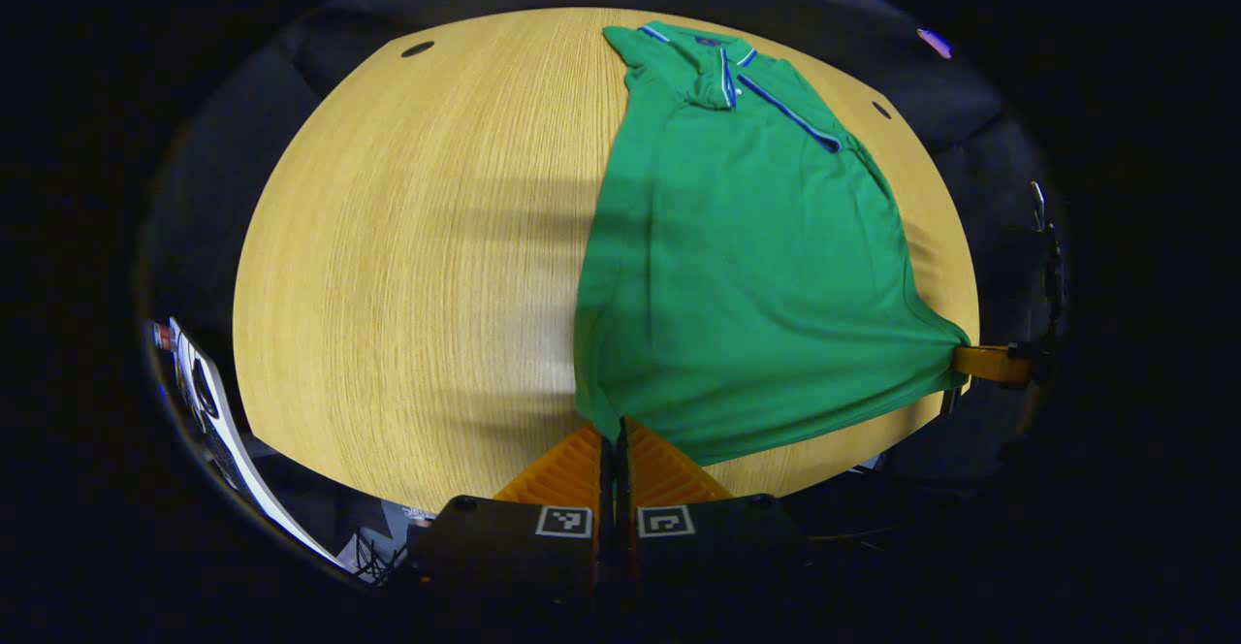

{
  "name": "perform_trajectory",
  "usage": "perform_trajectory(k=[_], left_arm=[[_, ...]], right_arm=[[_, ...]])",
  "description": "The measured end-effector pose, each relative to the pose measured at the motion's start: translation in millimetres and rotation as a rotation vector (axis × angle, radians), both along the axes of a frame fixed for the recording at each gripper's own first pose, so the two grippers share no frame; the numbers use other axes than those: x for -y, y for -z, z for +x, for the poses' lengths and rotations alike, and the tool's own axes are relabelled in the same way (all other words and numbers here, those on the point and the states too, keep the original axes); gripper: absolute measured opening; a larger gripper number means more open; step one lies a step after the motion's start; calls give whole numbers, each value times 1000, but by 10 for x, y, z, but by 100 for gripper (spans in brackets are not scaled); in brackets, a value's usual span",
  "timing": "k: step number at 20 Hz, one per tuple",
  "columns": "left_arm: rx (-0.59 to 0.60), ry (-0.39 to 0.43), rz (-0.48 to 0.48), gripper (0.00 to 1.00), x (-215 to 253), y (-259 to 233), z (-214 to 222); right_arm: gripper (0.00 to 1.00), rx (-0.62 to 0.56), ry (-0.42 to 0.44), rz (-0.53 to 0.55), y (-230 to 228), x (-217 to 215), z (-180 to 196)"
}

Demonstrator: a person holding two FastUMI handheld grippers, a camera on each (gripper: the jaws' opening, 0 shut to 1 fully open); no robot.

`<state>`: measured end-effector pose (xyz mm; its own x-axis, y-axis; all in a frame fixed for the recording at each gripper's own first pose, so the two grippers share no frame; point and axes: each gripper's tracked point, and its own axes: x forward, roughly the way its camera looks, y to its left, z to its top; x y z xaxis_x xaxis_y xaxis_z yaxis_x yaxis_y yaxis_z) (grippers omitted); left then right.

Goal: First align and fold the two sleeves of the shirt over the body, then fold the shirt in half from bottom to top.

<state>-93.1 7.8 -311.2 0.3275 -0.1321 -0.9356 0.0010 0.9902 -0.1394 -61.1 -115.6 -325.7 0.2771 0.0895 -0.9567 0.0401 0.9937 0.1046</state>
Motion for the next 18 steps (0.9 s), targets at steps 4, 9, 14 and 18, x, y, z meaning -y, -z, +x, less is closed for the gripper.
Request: perform_trajectory(k=[4, 9, 14, 18], left_arm=[[89, 0, -2, 3, -39, -295, 392], [165, 15, 23, 3, -98, -607, 919], [219, 52, 60, 3, -104, -818, 1441], [264, 35, 69, 3, -139, -934, 1921]], right_arm=[[3, 100, -4, -4, -438, 10, 404], [3, 169, -40, -19, -752, 0, 890], [3, 215, -73, -58, -963, 33, 1383], [3, 263, -74, -67, -1099, 2, 1883]])
